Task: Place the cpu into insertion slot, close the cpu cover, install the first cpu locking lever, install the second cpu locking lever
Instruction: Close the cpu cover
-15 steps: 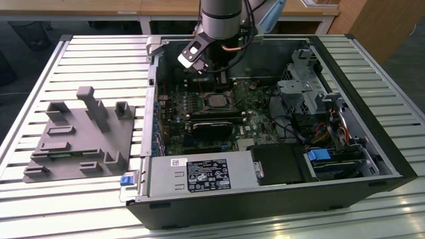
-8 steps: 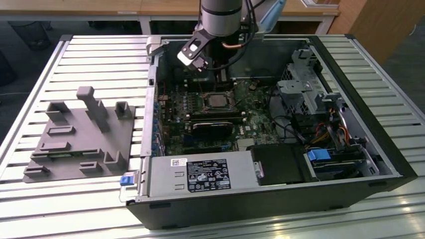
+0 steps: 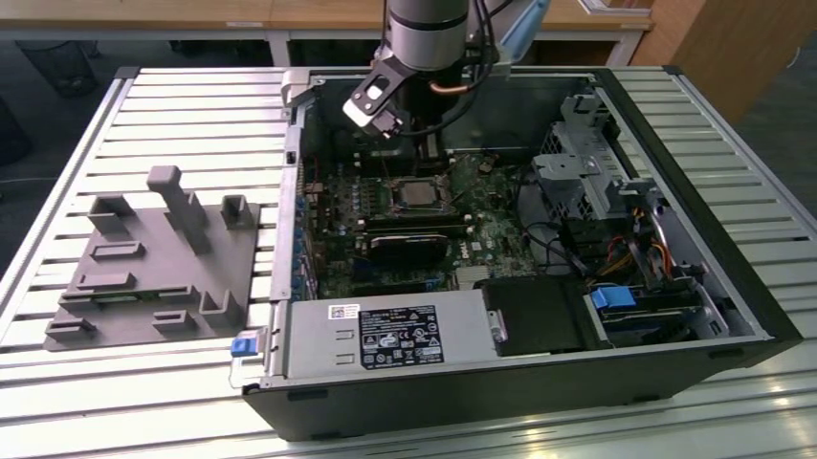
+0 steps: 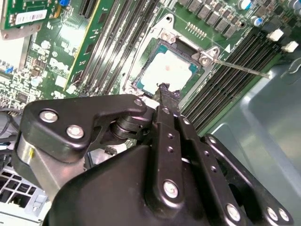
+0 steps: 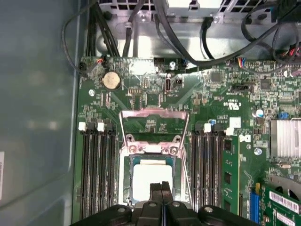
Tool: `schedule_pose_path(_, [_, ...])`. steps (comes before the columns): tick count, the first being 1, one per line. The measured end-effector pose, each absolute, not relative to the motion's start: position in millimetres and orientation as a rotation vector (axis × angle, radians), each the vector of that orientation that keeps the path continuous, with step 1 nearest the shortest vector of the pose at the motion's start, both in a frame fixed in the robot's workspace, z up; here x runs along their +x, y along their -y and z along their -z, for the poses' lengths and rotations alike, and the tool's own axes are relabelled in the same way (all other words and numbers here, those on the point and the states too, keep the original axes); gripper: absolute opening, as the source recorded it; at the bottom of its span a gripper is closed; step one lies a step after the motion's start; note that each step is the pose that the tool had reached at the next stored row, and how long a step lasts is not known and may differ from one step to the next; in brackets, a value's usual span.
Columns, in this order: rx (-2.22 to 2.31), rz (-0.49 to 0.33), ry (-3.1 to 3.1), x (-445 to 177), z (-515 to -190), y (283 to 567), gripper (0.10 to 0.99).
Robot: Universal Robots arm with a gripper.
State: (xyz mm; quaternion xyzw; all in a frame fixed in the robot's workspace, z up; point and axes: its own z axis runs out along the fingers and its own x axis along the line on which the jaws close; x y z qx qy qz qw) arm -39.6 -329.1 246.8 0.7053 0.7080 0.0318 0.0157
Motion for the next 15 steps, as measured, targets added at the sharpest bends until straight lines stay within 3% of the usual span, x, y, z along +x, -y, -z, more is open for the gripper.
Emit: schedule_pose_path(15, [2.198,-0.091,-2.206,-23,-264,329,0.106])
